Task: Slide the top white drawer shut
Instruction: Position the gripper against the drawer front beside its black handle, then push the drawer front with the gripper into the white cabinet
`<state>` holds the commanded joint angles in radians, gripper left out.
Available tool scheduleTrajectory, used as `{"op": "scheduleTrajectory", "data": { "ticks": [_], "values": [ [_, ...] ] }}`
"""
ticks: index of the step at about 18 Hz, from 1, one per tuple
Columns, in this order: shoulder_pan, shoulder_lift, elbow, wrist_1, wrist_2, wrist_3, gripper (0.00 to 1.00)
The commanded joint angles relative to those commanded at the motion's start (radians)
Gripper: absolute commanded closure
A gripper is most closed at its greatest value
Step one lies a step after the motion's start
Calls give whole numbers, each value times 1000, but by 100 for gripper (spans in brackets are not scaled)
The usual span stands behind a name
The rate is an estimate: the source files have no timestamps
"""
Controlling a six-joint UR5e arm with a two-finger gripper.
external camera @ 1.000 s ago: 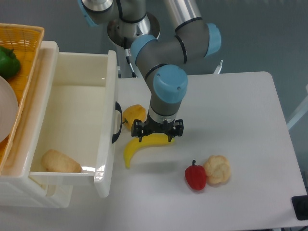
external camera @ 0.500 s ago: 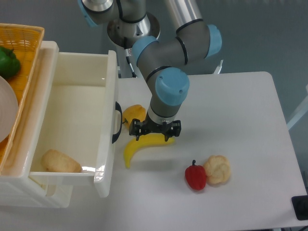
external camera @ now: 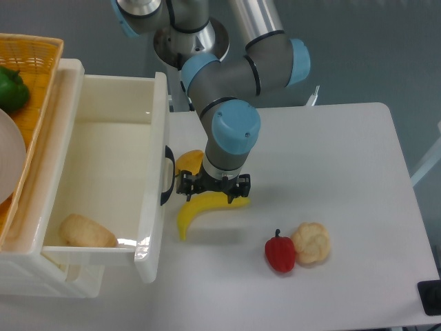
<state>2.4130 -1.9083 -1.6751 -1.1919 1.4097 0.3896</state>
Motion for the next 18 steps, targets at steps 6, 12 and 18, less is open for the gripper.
{"op": "scheduleTrajectory", "data": {
  "ticks": [6, 12, 18],
  "values": [
    [-11, 6, 0, 0, -5, 0, 0],
    [-21, 12, 3, -15, -6, 0, 0],
    [-32, 17, 8, -17, -23, 0, 0]
  ]
}}
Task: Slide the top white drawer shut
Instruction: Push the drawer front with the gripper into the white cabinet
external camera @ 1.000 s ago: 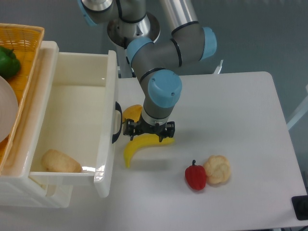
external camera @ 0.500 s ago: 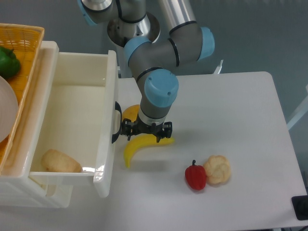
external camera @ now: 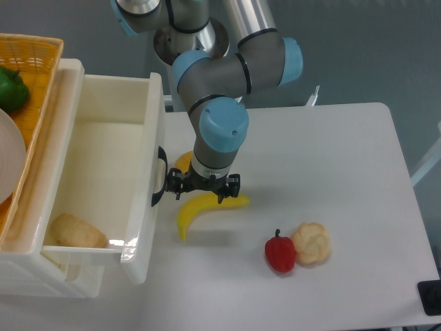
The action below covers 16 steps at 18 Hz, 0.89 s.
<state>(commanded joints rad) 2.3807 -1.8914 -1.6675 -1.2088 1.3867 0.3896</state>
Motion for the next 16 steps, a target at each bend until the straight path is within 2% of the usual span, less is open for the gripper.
{"op": "scheduleTrajectory", "data": {
  "ticks": [16],
  "values": [
    [-38, 21, 2, -17, -20, -3, 0]
  ]
}}
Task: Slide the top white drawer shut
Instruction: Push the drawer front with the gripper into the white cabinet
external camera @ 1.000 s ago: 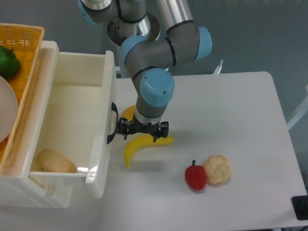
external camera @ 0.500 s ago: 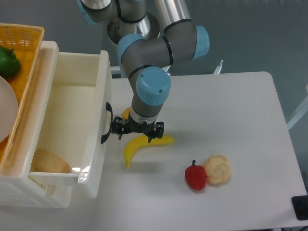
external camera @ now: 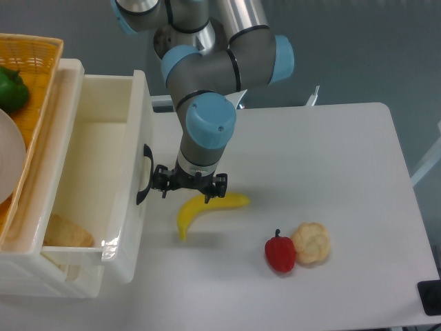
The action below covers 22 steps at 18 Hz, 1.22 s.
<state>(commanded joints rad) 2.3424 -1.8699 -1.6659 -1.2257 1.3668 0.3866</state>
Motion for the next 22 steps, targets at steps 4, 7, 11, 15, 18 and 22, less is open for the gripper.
{"op": "scheduleTrajectory", "data": {
  "ticks": [4, 7, 11, 15, 18, 22],
  "values": [
    [0, 2, 2, 0, 0, -2, 0],
    [-11, 2, 3, 0, 0, -5, 0],
    [-15, 3, 6, 0, -11, -6, 0],
    [-28, 11, 8, 0, -21, -11, 0],
    [-35, 11, 9, 0, -23, -11, 0],
    [-41, 9, 9, 0, -20, -12, 0]
  ]
}}
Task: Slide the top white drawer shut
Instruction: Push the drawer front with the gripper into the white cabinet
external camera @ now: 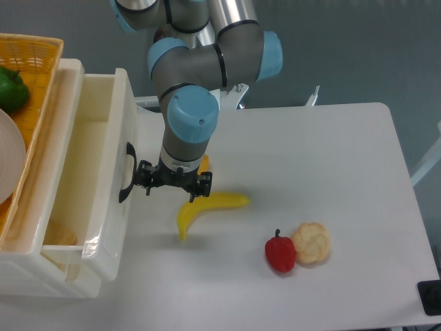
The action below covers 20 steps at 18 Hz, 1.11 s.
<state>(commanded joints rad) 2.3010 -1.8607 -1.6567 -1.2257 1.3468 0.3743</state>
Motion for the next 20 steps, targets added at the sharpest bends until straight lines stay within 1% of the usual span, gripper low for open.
{"op": "scheduleTrajectory", "data": {
  "ticks": [17, 20],
  "values": [
    [-57, 3, 11, 0, 20, -18, 0],
    [-70, 5, 11, 0, 29, -43, 0]
  ]
}}
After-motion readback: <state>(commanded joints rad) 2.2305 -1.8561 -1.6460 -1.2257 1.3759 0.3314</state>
